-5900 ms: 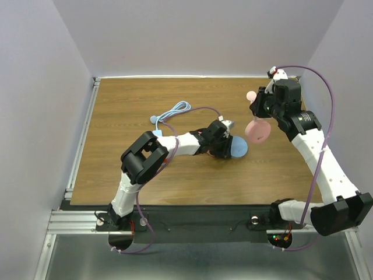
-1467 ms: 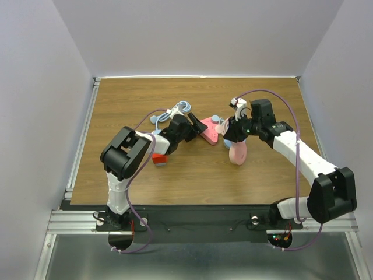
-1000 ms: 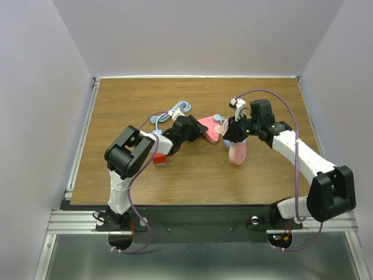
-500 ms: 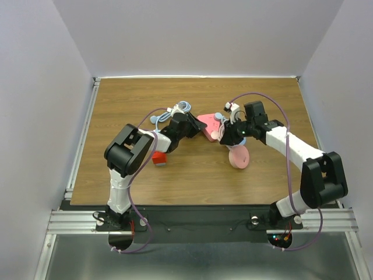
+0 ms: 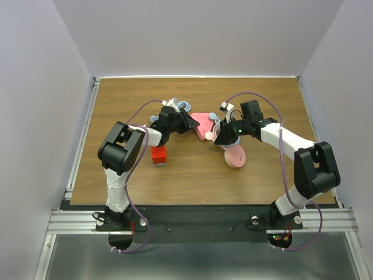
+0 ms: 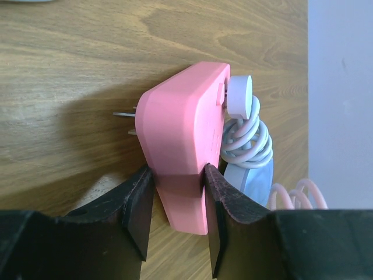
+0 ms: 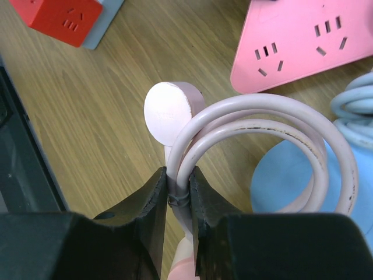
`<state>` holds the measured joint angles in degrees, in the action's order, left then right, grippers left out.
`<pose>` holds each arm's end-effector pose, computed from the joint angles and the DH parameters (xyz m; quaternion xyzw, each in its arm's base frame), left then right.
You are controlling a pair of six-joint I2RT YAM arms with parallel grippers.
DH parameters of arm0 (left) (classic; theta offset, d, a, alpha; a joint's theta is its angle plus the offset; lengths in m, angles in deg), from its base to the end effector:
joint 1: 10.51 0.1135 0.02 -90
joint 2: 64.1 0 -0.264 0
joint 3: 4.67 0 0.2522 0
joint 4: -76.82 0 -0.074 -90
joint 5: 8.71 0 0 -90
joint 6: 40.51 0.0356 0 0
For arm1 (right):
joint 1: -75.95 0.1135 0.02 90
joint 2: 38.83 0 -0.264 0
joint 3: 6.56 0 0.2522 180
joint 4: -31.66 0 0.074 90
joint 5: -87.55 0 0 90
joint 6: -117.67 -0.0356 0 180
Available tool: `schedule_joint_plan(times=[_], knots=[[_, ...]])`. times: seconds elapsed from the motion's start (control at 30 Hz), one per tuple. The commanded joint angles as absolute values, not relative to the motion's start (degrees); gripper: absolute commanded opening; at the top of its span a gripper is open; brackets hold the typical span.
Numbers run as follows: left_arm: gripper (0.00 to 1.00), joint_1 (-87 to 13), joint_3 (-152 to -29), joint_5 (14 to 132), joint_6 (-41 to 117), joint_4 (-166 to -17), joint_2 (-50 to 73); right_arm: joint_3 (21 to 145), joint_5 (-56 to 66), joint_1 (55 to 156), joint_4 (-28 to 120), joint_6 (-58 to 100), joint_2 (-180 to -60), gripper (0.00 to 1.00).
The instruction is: Insert the plug
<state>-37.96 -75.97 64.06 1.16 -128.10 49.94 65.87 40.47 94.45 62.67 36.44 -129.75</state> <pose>0.3639 -0.2009 0.1504 -0.0580 0.8017 -0.4532 0.3853 0.3037 0.1272 0.2214 -0.3289 0.8187 0.3693 0.2919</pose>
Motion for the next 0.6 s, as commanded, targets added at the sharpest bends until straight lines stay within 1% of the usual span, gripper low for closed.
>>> schedule_joint_plan(times=[0.0,0.33,0.57], knots=[[0.00,-36.9,-76.6,61.2,11.8,-116.6,49.1,69.9,43.7,95.0,56.5,36.1,-131.3,0.01],[0.00,-35.9,-77.8,56.4,14.2,-114.7,50.9,74.9,42.0,95.2,53.9,35.9,-138.4,0.01],[0.00,-35.7,-78.5,56.6,15.3,-113.2,50.2,76.0,42.6,96.8,53.5,34.3,-137.6,0.01]])
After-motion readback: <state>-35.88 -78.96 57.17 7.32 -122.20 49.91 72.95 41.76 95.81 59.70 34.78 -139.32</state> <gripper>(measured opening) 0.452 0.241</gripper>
